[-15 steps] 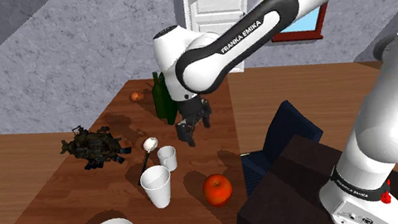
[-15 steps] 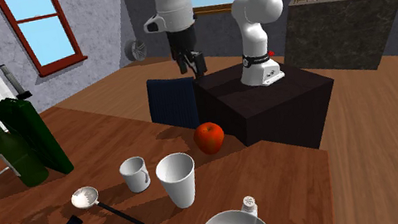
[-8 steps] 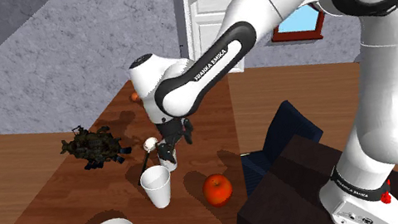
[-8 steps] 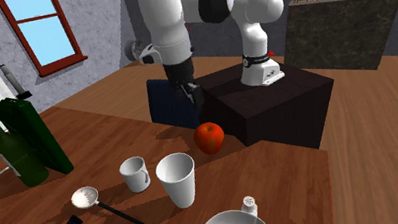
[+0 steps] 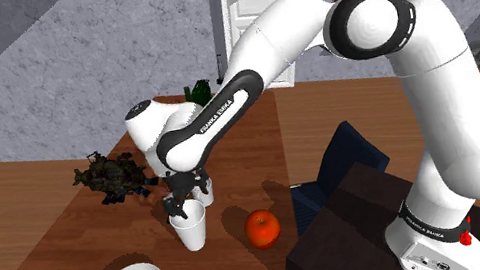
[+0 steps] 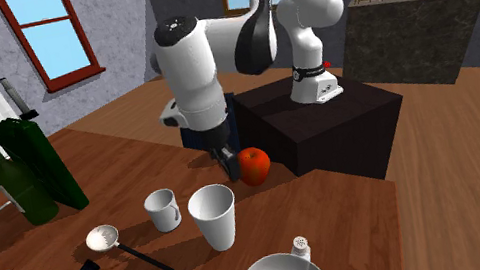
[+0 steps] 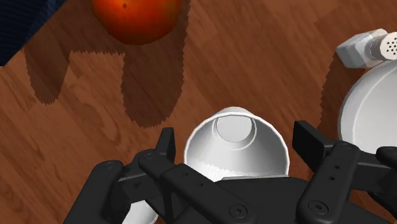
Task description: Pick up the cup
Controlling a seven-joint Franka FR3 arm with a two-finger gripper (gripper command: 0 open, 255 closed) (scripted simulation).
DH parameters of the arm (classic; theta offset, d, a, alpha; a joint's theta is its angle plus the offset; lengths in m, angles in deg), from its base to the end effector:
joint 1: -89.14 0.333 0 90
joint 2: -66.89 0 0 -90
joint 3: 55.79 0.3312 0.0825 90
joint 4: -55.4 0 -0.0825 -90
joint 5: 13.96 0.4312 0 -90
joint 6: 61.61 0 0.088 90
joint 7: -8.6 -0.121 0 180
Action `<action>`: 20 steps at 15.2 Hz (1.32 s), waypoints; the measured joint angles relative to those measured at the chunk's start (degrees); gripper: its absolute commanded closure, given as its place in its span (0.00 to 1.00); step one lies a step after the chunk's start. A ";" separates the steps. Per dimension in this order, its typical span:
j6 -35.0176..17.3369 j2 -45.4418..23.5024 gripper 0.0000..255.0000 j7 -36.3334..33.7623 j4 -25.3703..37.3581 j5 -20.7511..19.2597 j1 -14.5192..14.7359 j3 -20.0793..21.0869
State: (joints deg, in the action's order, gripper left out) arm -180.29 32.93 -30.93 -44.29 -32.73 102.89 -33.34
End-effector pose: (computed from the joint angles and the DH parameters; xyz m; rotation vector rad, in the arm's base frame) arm 0.5720 0.3738 0.2094 2.9696 0.1370 -0.1937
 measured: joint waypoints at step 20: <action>2.45 -23.06 1.00 -2.78 24.81 -3.99 8.36 -4.09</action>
State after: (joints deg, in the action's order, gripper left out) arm -177.84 9.87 -33.71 -19.47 -36.72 111.25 -37.44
